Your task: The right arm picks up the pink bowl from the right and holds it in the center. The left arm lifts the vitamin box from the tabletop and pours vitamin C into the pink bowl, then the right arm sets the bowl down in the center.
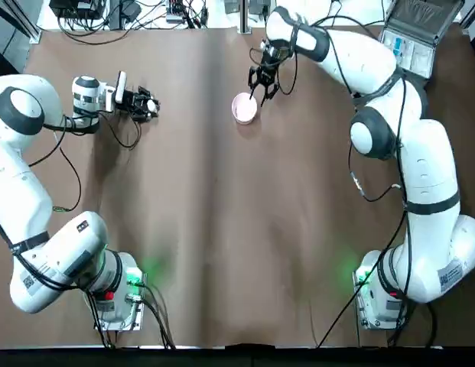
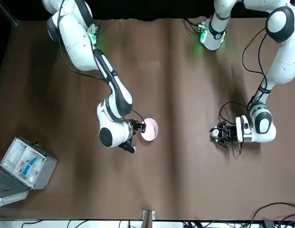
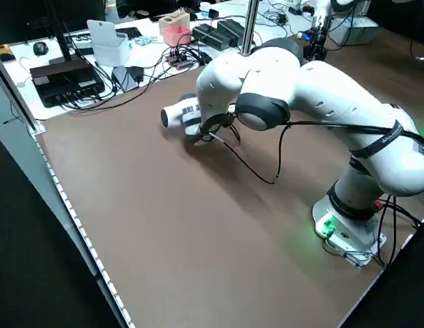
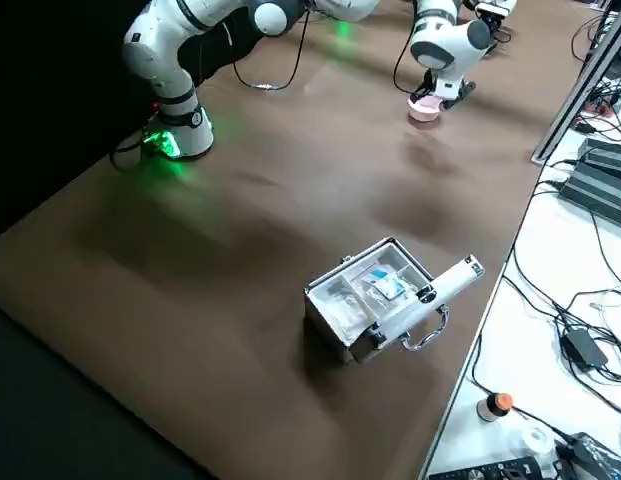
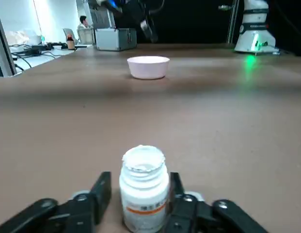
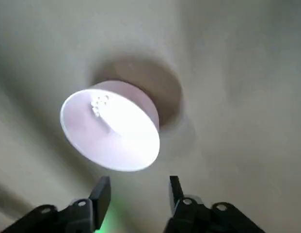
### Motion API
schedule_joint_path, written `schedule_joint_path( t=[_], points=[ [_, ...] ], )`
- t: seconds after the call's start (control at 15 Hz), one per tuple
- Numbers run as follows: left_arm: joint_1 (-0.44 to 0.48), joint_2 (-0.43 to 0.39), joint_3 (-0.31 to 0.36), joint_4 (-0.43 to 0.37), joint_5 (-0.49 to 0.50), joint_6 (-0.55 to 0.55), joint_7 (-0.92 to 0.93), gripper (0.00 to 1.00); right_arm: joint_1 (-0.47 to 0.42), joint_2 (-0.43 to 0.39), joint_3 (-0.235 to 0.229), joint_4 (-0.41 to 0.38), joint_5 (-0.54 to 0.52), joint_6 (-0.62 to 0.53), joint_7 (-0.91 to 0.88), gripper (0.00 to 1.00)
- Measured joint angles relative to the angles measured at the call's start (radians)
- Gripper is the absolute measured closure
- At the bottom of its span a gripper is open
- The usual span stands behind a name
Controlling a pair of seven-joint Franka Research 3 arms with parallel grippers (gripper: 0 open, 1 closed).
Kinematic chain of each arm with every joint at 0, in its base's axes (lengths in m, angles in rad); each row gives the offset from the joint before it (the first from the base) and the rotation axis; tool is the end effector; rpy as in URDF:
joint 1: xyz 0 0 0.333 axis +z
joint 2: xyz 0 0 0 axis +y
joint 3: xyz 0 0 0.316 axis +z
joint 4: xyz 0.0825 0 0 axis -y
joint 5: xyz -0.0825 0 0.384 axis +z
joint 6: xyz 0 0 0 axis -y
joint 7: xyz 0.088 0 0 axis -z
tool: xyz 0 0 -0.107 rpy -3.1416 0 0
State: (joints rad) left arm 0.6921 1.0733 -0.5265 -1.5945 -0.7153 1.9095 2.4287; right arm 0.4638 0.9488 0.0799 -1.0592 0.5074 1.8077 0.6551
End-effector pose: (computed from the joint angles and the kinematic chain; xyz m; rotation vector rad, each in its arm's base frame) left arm 0.6160 0.0756 0.0675 1.3735 -1.4870 1.0159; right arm 0.6383 0.4099 0.2533 -2.6908 0.4220 0.6535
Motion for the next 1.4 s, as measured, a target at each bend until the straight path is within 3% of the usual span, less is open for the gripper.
schedule_joint_path(
  t=[0.33,0.53,0.8,0.93,1.13,1.4],
  points=[
    [-0.001,-0.015,0.007,0.002,0.01,0.013,0.0,0.0,-0.064,-0.084,-0.007,0.002,-0.001,-0.081,0.007,0.4],
    [-0.001,-0.043,0.005,0.005,0.01,0.012,0.0,0.0,-0.138,-0.136,-0.01,0.014,-0.03,-0.163,0.005,0.4],
    [-0.002,-0.14,0.003,0.014,0.014,0.0,0.004,0.0,-0.227,-0.224,-0.009,0.026,-0.203,-0.287,-0.018,0.38],
    [-0.014,-0.201,0.002,0.014,0.016,-0.004,0.004,0.0,-0.246,-0.272,-0.009,0.028,-0.331,-0.296,-0.028,0.26],
    [-0.105,-0.317,0.004,0.004,0.09,-0.003,0.0,0.0,-0.298,-0.374,-0.01,0.029,-0.431,-0.375,-0.151,0.19],
    [-0.239,-0.397,0.022,-0.008,0.144,0.017,-0.002,0.0,-0.397,-0.444,-0.012,0.028,-0.434,-0.43,-0.346,0.06]
  ],
)
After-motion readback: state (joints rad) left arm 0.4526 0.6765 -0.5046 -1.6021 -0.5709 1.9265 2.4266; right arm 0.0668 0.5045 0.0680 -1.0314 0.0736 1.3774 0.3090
